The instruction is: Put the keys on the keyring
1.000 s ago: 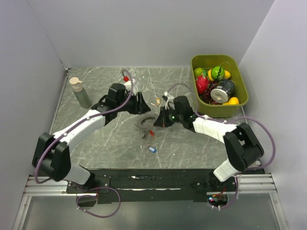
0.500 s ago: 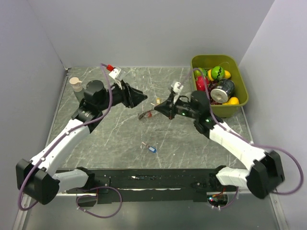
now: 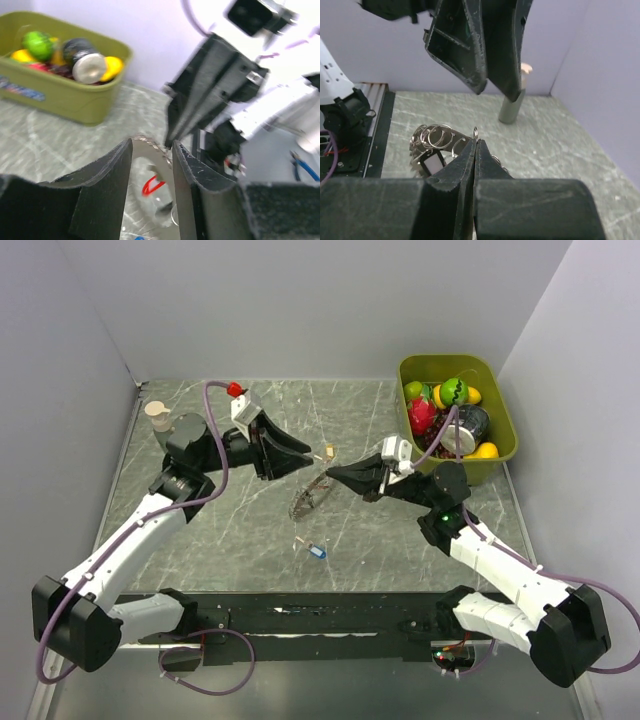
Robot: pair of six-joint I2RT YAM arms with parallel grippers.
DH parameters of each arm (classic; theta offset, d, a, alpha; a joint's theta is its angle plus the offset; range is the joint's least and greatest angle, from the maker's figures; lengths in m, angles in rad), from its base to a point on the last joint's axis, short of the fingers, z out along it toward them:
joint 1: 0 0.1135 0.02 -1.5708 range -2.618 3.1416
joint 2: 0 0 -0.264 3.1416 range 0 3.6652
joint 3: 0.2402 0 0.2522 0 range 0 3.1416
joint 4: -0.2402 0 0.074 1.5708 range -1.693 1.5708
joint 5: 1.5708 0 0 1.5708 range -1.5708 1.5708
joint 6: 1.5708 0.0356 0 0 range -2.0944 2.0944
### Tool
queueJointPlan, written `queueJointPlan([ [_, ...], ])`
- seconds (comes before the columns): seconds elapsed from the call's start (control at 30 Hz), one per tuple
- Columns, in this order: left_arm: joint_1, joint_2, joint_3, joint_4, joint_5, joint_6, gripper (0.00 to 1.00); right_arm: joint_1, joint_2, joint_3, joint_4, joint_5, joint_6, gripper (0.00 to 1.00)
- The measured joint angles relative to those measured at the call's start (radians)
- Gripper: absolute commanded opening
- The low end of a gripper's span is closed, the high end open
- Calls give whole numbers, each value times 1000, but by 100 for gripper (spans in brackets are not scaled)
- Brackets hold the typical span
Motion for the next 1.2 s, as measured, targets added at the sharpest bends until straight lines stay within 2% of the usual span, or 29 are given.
queueJointPlan([
  [0.13, 0, 8, 0, 56, 99, -24, 43, 0, 0, -8, 75, -24, 40, 0],
  [0.33, -5, 7, -9, 119, 161, -31, 36, 0, -1, -7, 150, -34, 106, 0],
  [1.0, -73, 14, -14, 103, 129, 23, 19, 0, 5, -7, 227, -45, 214, 0],
  [1.2, -80, 17, -14, 102, 113, 24, 22, -2, 10, -7, 228, -50, 222, 0],
])
